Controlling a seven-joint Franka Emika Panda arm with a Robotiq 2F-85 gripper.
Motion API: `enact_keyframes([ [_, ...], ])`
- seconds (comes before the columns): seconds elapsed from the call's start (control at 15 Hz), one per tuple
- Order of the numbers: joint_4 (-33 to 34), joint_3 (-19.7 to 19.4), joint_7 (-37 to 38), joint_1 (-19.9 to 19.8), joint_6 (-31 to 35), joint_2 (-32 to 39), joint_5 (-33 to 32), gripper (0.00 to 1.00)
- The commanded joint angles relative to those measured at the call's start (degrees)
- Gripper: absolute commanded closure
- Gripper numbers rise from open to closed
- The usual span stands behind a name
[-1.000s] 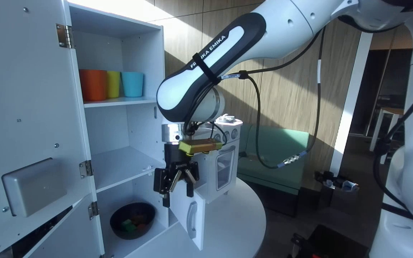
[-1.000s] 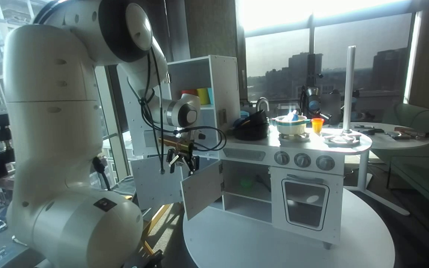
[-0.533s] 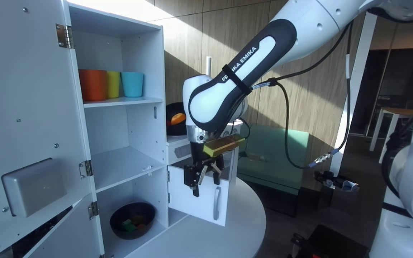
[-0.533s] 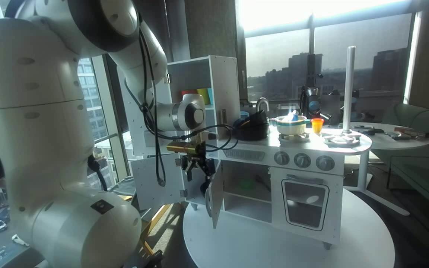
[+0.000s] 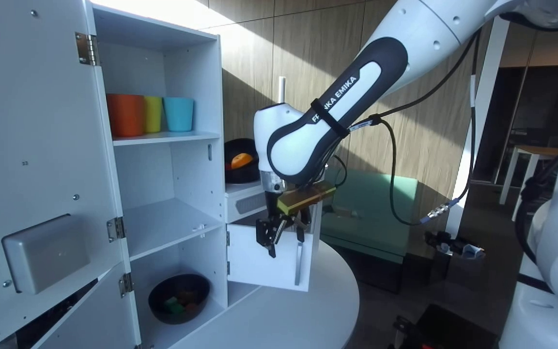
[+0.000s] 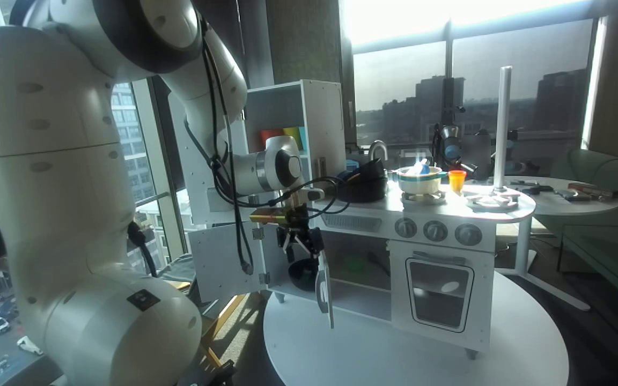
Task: Close the cupboard doors
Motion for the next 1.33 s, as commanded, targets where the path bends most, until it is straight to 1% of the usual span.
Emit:
enact_keyframes([
  [0.0,-0.2,2.1,-7.0,2.1,-1.4,-2.5,13.0,0.0],
  [0.07,-0.5,3.2,-7.9,3.1,-1.3,-2.9,15.5,0.0],
  [0.2,-0.5,5.0,-7.3,4.8,-0.5,-3.8,18.8,0.0],
  [0.27,-0.4,6.0,-6.2,5.6,-0.1,-4.1,18.9,0.0],
  [0.4,-0.1,7.3,-4.2,6.4,-0.1,-3.8,16.2,0.0],
  [0.47,0.0,7.6,-3.4,6.5,-0.4,-3.3,16.1,0.0],
  [0.67,-1.1,6.9,-6.0,6.2,-2.3,-2.0,20.4,0.0],
  [0.8,-2.7,6.5,-5.9,5.9,-0.4,-0.6,20.7,0.0],
  [0.87,-3.5,6.4,-4.6,5.7,1.6,0.4,18.3,0.0],
  [0.93,-3.9,6.2,-4.6,5.5,2.7,1.3,17.5,0.0],
  [1.07,-4.2,5.0,-0.2,4.7,5.5,3.8,11.7,0.0],
  [1.13,-4.4,4.2,1.9,4.5,7.4,4.9,8.5,0.0],
  [1.27,-4.1,1.8,9.2,4.4,11.5,7.4,-0.1,0.0],
])
